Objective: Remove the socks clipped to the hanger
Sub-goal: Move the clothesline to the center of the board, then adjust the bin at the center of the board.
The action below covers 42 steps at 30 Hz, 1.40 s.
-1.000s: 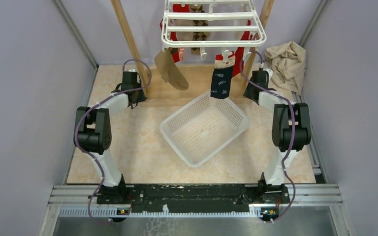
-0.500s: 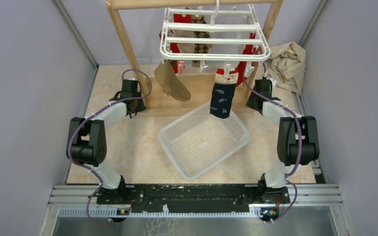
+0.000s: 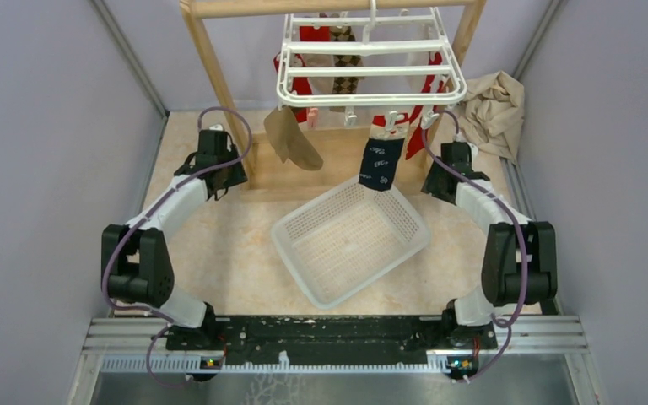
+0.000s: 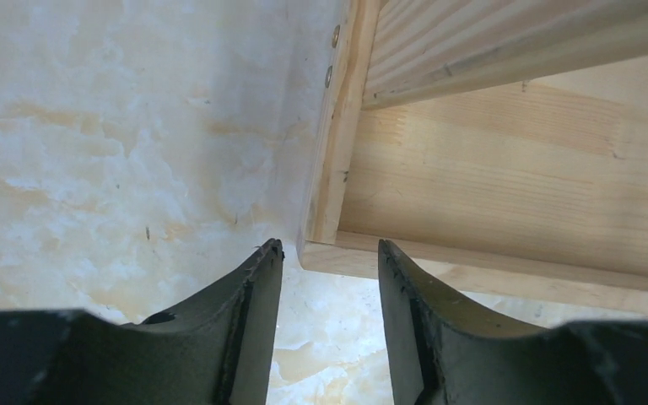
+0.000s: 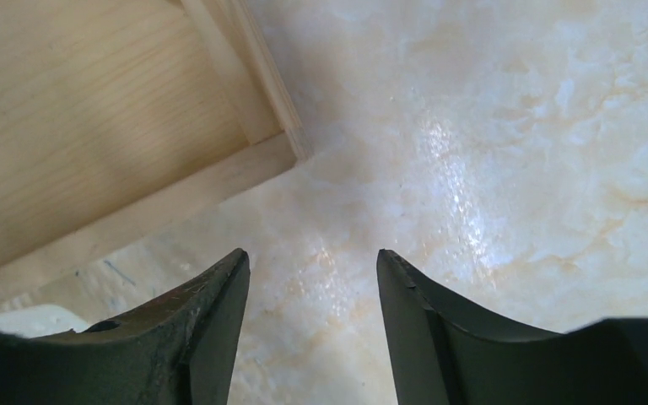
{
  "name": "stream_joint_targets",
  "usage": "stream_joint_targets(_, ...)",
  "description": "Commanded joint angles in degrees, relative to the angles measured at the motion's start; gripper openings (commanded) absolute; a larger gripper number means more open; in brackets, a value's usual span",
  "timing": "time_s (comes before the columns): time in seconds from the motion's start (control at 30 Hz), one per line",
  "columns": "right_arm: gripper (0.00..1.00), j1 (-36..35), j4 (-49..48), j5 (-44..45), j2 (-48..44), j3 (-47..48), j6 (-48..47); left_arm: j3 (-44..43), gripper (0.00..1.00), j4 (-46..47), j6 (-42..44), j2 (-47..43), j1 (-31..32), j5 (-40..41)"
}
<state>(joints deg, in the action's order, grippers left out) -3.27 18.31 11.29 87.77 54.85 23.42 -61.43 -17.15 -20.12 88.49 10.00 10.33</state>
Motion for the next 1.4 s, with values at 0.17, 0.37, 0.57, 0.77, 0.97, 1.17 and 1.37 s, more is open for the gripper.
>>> stream_joint_targets(0.17,0.62,-1.57,7.28,-3.91,-13.91,1.34,-3.2,-4.42,0.67,-6.79,0.37,-6.42,0.48,-3.62)
stream_joint_targets(0.37,0.62,-1.57,7.81,-12.95,-20.09,-0.15,-6.68,-3.08,0.74,-9.54,0.23,-10.62,0.71,-6.83)
stream_joint_targets(0.57,0.62,-1.92,4.5,-24.39,-19.36,-0.85,-8.24,0.26,0.99,-9.29,-1.3,-14.4,1.26,-11.82)
stream_joint_targets(0.77,0.62,-5.66,2.03,-25.11,-15.19,-1.24,-10.06,0.73,0.99,-10.81,-1.11,-16.62,1.77,-12.77)
stream_joint_targets(0.97,0.62,-7.75,1.68,-25.1,-10.73,0.34,-12.05,1.66,0.99,-11.14,-1.58,-19.57,1.95,-14.72)
stream_joint_targets(1.17,0.62,-8.44,3.4,-22.4,-7.7,2.04,-13.09,2.61,0.99,-11.51,-1.57,-21.2,2.13,-15.6)
stream_joint_targets(1.37,0.58,-10.47,3.19,-20.46,-7.76,-0.29,-11.66,3.42,0.99,-11.59,-1.66,-21.96,2.3,-16.12)
